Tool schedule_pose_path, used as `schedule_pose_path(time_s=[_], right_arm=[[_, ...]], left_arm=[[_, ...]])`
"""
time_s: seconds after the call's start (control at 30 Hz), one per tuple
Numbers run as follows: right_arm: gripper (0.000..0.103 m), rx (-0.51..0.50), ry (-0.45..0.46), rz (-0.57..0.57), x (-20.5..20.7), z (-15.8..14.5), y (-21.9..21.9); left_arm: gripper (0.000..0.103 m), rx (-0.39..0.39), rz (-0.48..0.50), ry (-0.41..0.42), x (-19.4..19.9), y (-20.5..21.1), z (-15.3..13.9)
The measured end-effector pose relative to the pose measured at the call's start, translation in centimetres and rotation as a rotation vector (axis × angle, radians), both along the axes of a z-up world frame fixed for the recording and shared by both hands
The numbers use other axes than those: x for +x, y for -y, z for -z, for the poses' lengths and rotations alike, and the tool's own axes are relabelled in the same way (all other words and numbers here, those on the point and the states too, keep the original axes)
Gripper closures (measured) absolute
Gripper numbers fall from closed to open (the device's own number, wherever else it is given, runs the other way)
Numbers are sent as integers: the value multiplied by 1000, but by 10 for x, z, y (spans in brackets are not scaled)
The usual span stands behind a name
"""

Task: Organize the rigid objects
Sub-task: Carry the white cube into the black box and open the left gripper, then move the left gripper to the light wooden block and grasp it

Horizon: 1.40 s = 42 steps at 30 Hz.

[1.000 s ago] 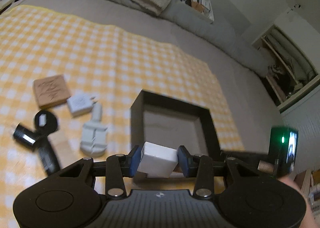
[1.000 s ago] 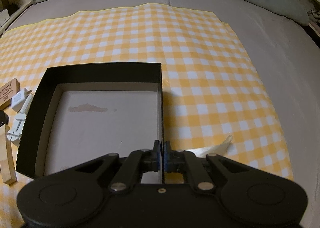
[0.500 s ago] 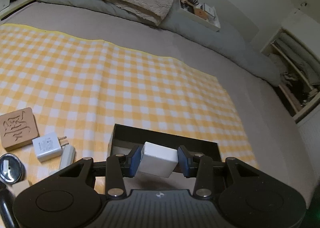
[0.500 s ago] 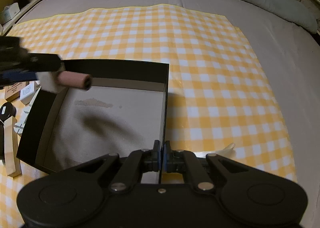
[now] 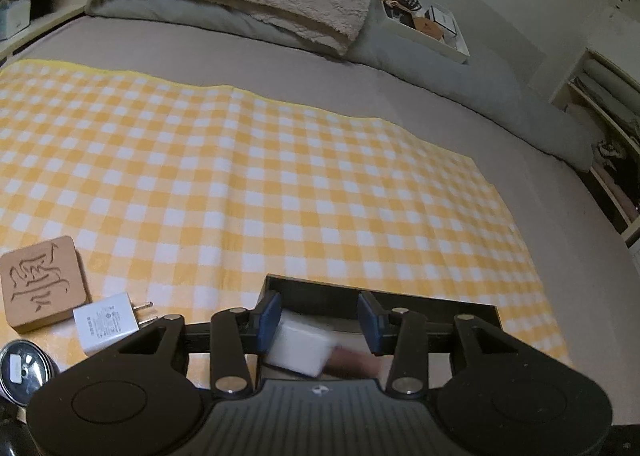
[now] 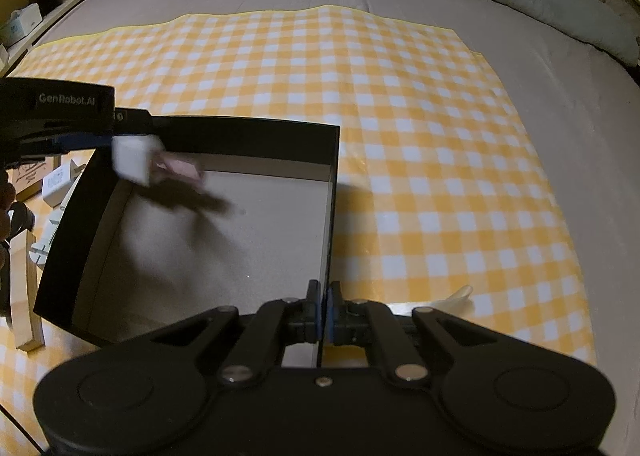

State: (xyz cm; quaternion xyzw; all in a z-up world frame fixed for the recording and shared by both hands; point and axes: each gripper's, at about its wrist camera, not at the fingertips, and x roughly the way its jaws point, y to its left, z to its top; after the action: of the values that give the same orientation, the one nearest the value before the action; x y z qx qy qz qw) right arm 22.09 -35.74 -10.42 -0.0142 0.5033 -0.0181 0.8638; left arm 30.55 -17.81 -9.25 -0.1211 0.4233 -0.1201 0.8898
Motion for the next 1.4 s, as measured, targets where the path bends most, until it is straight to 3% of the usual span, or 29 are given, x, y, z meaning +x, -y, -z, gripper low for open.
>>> schedule_pose_path(time_s=[0.1, 0.43, 0.67, 0.87, 1.17, 1.27, 1.4], right_arm=[[100, -2, -4, -2, 0, 0, 0], [100, -3, -22, 2, 3, 0, -1], [99, -21, -43, 22, 7, 1, -4], [99, -38, -39, 21, 5, 0, -6], [98, -63, -42, 10, 1, 0, -9], [98, -69, -44, 6, 1, 0, -9], [98, -63, -45, 7, 1, 0, -9]], left_arm=[[49, -1, 13, 5, 0, 0, -4], [13, -5, 34, 0, -14, -18, -29], [0, 69, 93, 32, -39, -40, -50], [0, 111, 78, 54, -58, -66, -67], [0, 133, 139, 87, -82, -102, -72], [0, 118, 154, 51, -89, -112, -64], [0, 40, 158, -41, -96, -120, -52]])
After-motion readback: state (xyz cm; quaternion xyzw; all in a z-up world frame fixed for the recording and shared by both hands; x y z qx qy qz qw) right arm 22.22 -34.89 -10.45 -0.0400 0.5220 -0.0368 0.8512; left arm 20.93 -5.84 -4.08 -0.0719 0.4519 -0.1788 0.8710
